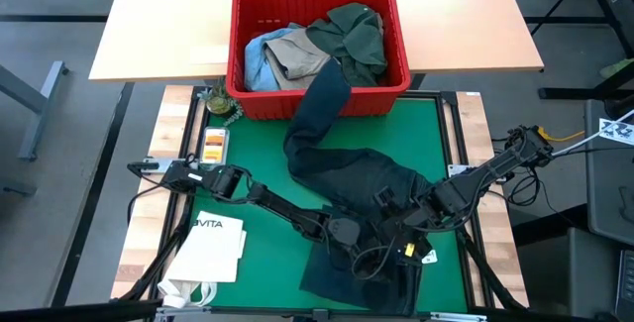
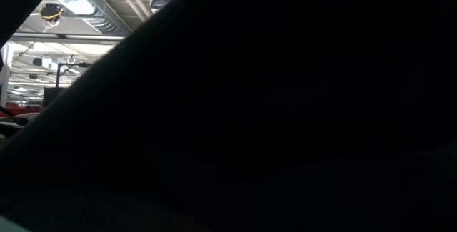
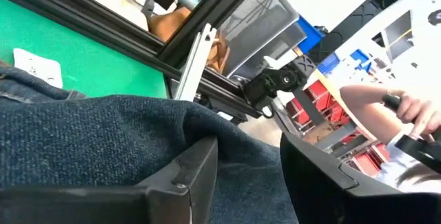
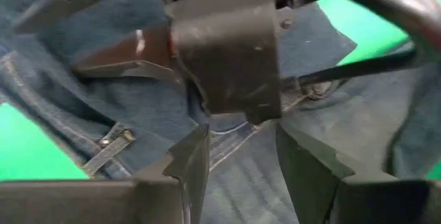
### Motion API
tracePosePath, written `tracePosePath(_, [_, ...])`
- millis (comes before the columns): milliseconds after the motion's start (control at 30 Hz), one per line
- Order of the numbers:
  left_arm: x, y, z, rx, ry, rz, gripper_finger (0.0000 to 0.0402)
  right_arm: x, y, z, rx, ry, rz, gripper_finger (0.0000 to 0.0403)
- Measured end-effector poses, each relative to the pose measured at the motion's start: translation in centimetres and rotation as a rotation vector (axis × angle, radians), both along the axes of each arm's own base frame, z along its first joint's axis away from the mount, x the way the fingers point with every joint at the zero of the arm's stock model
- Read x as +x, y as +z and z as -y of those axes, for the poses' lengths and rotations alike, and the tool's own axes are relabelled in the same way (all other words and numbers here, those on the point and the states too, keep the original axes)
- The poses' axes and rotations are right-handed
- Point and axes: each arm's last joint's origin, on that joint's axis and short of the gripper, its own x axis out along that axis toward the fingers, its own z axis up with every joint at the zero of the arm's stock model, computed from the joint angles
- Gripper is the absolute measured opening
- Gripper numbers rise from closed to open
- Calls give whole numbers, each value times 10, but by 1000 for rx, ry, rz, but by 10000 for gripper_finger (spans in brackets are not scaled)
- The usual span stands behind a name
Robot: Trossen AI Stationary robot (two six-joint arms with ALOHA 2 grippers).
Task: Fold Laundry from Bin
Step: Fold the dark blue pants
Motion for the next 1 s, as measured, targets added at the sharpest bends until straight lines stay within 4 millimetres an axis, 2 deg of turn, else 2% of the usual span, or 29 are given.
tracePosePath(167, [1, -1, -3, 13, -13, -5, 151, -1, 0, -2, 56, 53, -28, 168])
tracePosePath(300, [1, 0, -7, 85, -115, 56, 151, -1, 1, -5, 64, 63, -21, 168])
tracePosePath(533, [0, 32, -17, 176, -128, 198, 151, -8, 1, -19, 78, 121, -17, 168])
tracePosePath(633, [-1, 37, -21, 231, -133, 202, 151, -13, 1, -25, 64, 128, -3, 168])
tracePosePath(867, [-13, 56, -35, 407, -109, 11, 151, -21, 1, -36, -53, 7, 88, 168])
tracePosePath(1000, [-27, 58, -38, 502, -101, -163, 151, -25, 1, -38, -2, 20, 34, 168])
